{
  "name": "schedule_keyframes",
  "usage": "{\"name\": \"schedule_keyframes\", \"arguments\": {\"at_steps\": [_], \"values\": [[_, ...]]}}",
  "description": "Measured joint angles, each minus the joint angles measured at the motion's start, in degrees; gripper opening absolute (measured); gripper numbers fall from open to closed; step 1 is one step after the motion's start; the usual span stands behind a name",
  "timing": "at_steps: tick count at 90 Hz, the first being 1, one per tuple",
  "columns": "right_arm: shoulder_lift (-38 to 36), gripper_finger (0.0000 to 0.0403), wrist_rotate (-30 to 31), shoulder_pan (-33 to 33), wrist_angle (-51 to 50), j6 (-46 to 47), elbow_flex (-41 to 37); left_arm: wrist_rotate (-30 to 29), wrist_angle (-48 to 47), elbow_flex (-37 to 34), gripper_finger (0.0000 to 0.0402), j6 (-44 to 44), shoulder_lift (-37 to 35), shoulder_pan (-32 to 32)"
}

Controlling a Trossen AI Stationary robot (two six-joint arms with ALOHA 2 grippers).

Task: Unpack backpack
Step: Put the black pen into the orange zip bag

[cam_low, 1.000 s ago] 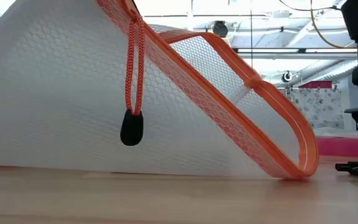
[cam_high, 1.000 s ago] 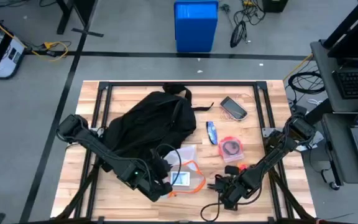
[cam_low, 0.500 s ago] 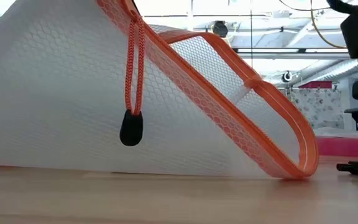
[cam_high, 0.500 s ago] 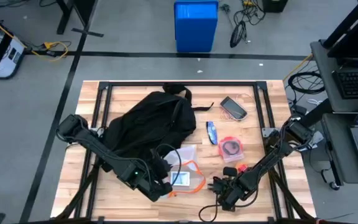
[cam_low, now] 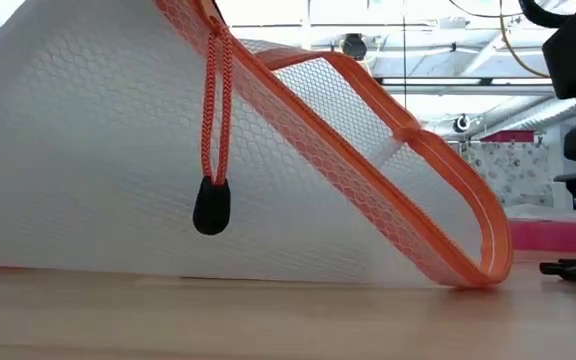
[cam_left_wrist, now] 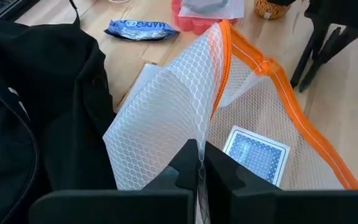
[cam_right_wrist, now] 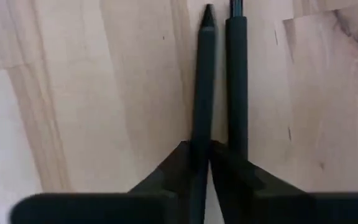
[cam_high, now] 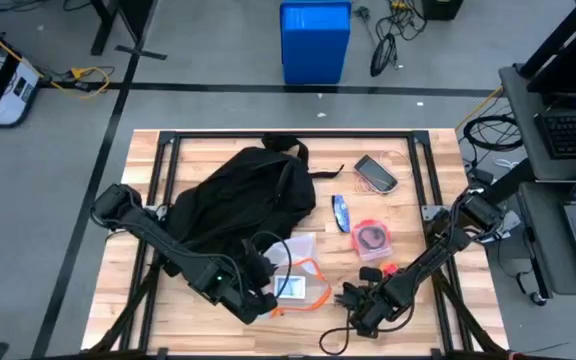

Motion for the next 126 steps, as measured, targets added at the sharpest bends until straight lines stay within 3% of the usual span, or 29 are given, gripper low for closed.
{"name": "schedule_keyframes", "arguments": {"at_steps": [10, 27, 75, 103, 126], "values": [[0.0, 0.0009, -0.3, 0.0, 0.0, -0.4, 0.0, 0.0, 0.0, 0.0, 0.0000, 0.0, 0.0, 0.0], [-0.1, 0.0021, -0.5, 0.0, 0.4, -0.6, -0.1, 0.0, 0.0, 0.0, 0.0000, 0.0, 0.0, 0.0], [-3.3, 0.0006, -3.9, -2.1, 6.6, -3.4, -0.3, 0.0, 0.0, 0.0, 0.0000, 0.0, 0.0, 0.0], [-3.3, 0.0006, -3.3, -9.1, 21.9, -13.6, -0.2, 0.0, 0.0, 0.0, 0.0000, 0.0, 0.0, 0.0], [-3.4, 0.0006, -1.4, -18.1, 28.7, -18.6, -0.2, 0.0, 0.0, 0.0, 0.0000, 0.0, 0.0, 0.0]]}}
